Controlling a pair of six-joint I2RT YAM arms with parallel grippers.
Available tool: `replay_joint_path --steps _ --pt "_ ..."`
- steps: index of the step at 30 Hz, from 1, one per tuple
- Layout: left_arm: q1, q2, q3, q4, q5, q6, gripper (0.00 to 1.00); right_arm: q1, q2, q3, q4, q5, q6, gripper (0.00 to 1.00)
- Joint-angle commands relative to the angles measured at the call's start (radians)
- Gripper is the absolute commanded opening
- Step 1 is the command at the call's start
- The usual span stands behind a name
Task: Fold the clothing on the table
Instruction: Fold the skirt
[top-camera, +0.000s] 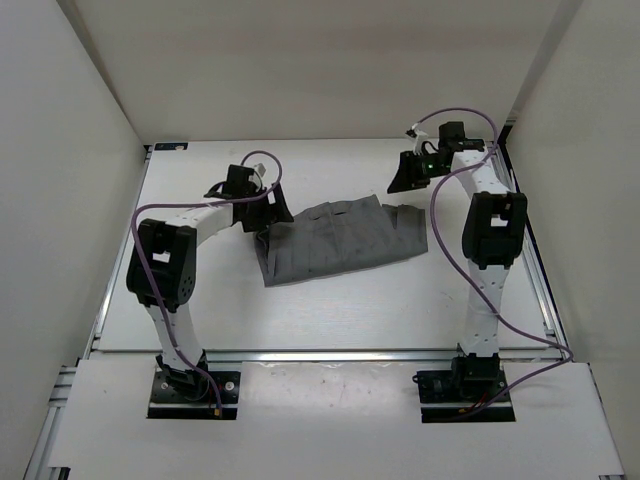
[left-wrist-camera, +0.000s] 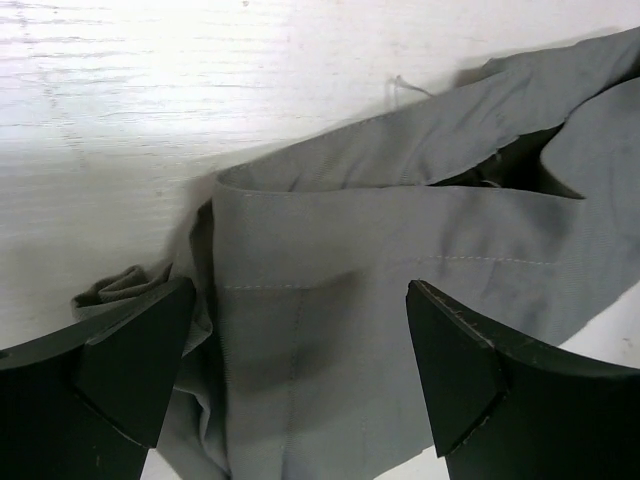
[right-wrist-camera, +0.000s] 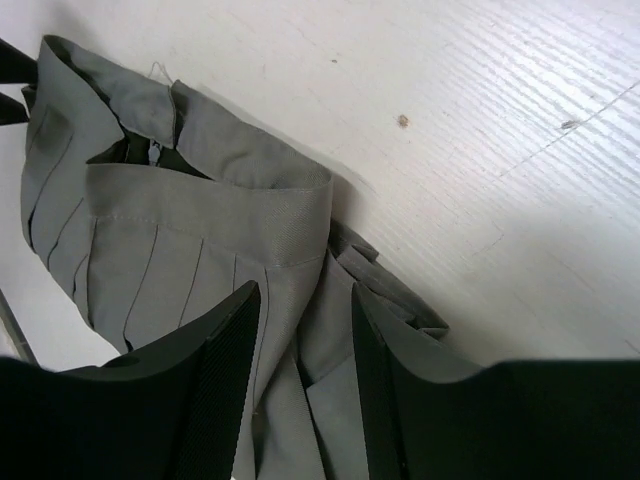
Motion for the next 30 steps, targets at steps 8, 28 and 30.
replay_joint_path --steps 8,28,30 --pt "0.026 -0.095 0.151 -0.023 -0.197 0.106 0.98 0.042 0.026 0.008 -0.037 0.024 -0.057 0.46" --pt "-0.032 0.061 0.139 -0.111 -0.064 0.104 0.99 0.083 0.072 -0.001 -0.062 0.038 -0.077 0.60" --pt "-0.026 0.070 0.140 -0.107 -0.059 0.098 0.99 0.079 0.072 0.000 -0.054 0.029 -0.075 0.70"
